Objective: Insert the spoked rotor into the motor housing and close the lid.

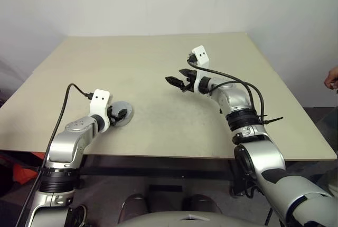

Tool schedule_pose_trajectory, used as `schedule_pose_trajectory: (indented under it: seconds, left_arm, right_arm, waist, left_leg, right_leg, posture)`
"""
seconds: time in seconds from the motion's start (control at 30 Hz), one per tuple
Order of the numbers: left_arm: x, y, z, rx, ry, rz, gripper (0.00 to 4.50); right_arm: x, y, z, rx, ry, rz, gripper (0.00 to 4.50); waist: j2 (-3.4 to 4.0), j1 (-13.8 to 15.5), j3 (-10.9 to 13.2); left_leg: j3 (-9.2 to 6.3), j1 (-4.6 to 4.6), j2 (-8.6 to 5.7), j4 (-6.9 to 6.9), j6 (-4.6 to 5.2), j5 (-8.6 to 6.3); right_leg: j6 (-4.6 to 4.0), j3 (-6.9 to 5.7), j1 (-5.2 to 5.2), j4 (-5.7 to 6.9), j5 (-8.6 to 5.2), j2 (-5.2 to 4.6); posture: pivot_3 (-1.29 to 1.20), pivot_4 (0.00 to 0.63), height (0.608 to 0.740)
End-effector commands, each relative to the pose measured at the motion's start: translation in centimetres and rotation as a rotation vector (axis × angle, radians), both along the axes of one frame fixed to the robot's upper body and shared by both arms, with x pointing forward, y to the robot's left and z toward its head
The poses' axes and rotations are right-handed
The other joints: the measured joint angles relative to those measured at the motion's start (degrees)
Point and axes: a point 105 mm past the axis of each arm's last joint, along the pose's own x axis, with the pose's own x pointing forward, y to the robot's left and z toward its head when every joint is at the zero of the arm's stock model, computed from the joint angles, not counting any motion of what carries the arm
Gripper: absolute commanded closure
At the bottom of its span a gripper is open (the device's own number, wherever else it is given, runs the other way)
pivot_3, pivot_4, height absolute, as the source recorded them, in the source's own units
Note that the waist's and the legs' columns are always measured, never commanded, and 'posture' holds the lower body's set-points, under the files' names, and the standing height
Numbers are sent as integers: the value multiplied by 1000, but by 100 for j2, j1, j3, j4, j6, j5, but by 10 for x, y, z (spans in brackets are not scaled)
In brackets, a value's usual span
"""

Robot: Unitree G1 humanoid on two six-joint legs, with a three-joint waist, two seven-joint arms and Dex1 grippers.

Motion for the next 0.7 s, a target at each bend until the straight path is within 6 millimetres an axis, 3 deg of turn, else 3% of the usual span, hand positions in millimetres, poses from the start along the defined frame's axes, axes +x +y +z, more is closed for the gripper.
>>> schedule_pose_trajectory:
  seconds: [0.03,0.2,0.4,0.57,0.7]
  left_arm:
    - [-28,16,-55,44,222,60,1461]
    - [-29,11,-57,43,226,47,1461]
    - [-31,10,-59,44,235,46,1461]
    - [-30,9,-60,44,237,44,1461]
    - [-29,6,-60,42,233,40,1461]
  right_arm:
    - [3,0,19,18,-59,-3,0]
    - [-4,-5,18,53,-17,18,0]
    - [-6,-26,24,65,6,-2,0]
    - [-19,-34,39,132,65,52,0]
    - [-32,-30,24,3,23,98,0]
  waist:
    - [0,0,0]
    - [1,7,-1]
    - [1,8,-1]
    - [7,11,-5]
    - [6,21,-25]
  left_leg:
    - [0,0,0,0,0,0]
    - [0,-1,0,0,2,-1]
    - [0,-1,-3,0,6,-4]
    - [0,1,-3,-1,6,-4]
    - [-1,1,-5,-2,11,-10]
  right_leg:
    - [0,0,0,0,0,0]
    - [0,0,0,-2,0,0]
    - [2,0,2,-5,-1,-1]
    - [4,0,3,-6,-3,0]
    - [13,0,9,-14,-7,0]
  posture:
    - [0,0,740]
    - [0,0,740]
    - [0,0,740]
    - [0,0,740]
    - [0,0,740]
